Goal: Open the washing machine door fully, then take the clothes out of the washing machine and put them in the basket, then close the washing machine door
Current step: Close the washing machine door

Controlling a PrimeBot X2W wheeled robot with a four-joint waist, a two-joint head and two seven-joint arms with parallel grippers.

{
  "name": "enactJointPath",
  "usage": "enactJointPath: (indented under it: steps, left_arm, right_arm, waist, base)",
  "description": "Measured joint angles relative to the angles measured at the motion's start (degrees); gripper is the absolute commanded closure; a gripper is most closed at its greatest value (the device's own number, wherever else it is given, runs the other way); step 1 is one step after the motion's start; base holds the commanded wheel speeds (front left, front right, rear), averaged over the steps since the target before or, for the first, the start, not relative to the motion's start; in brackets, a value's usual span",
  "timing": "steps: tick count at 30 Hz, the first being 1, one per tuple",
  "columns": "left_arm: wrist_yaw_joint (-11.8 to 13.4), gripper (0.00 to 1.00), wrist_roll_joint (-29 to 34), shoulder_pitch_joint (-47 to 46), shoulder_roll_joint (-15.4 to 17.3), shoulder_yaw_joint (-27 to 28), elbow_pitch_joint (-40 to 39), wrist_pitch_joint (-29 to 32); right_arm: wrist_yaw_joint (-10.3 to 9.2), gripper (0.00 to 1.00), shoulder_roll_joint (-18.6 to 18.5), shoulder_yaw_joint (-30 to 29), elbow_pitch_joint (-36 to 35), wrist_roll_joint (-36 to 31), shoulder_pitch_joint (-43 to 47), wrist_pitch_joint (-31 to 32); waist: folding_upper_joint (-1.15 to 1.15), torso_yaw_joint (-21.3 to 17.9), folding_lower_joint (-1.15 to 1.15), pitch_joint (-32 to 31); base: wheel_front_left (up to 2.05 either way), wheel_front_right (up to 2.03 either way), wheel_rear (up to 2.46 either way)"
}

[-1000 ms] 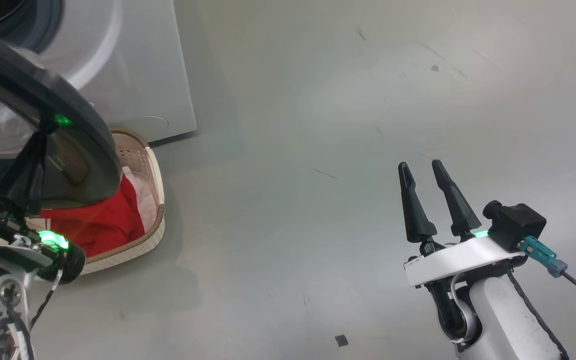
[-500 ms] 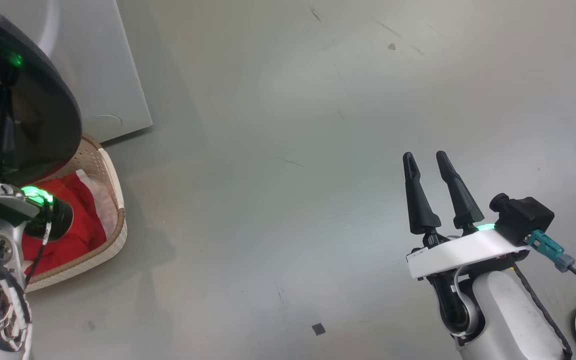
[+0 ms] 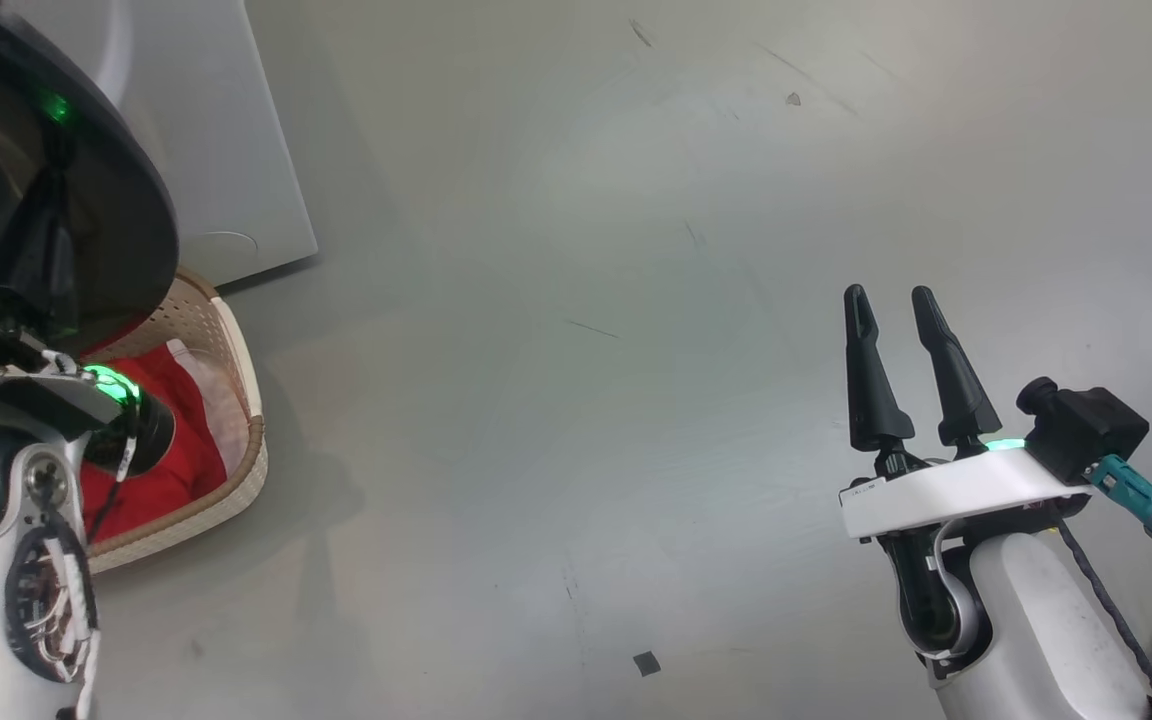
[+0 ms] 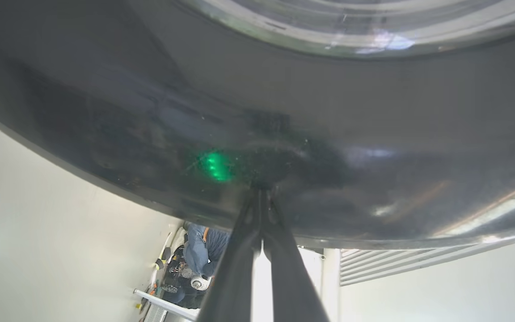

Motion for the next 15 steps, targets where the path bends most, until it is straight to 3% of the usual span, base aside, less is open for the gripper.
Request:
enactJointPath:
  steps: [15]
  left_arm:
    - [-4.34,1.00,5.71,9.36,-1.05,-8.78,-1.90,4.66]
  right_arm:
    - [0.02,0.00,-0.05,-3.63,0.01,-3.58,0.98,-0.01]
  waist:
    - [0.00,7.11,0.00,-4.09]
  base:
    - [0.00,0.00,0.00]
